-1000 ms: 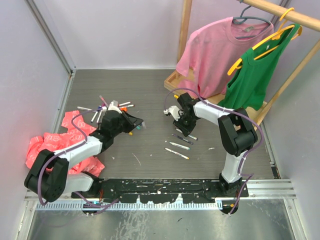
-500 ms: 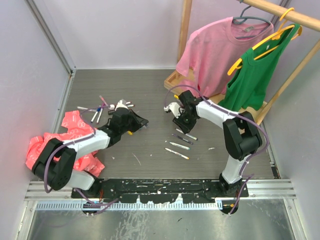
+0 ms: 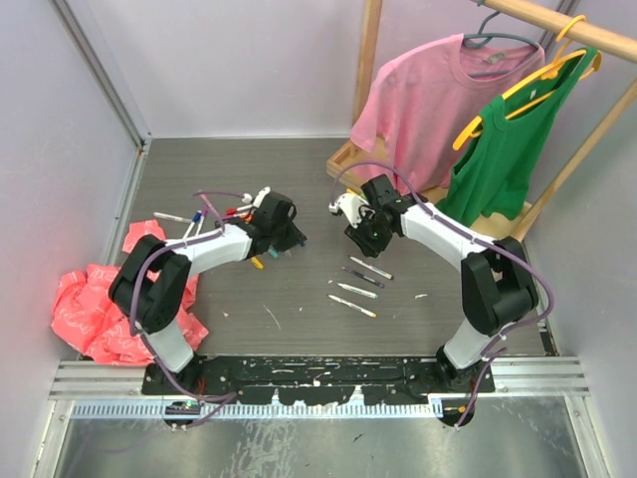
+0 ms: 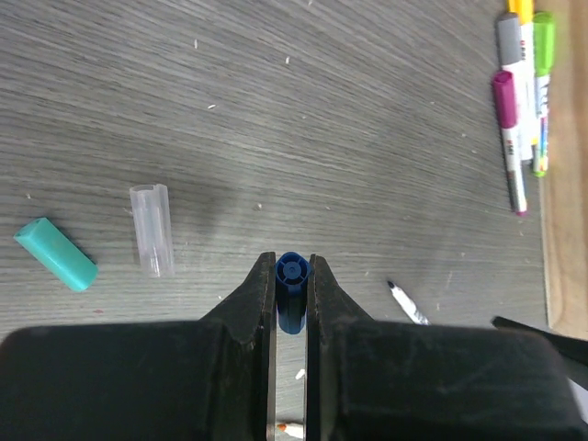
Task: Open the pen caps
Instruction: Place the pen cap at the center of the board.
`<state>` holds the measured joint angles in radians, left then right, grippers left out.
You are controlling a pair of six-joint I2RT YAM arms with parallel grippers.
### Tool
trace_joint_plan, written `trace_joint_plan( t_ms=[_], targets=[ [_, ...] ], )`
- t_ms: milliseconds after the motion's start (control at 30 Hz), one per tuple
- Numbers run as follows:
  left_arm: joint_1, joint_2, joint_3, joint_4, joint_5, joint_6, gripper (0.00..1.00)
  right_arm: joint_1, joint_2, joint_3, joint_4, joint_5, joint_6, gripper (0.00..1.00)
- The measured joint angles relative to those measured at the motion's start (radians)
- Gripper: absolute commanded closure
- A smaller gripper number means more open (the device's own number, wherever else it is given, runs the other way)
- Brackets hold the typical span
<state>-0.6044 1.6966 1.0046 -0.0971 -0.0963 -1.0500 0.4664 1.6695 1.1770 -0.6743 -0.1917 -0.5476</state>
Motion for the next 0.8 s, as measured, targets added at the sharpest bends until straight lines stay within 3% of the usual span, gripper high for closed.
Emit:
trace_joint_plan(
  t_ms=[233, 800],
  targets=[
    [-0.008, 0.092, 0.106, -0.107, -0.037, 0.019, 0.94, -0.020, -0.071, -0.027, 0.050, 0.003, 0.005, 0.62],
    [-0.009, 0.203, 0.203, -0.201, -0.089, 0.053, 0.71, -0.032, -0.077, -0.040, 0.076, 0.007, 0.012, 0.62]
  ],
)
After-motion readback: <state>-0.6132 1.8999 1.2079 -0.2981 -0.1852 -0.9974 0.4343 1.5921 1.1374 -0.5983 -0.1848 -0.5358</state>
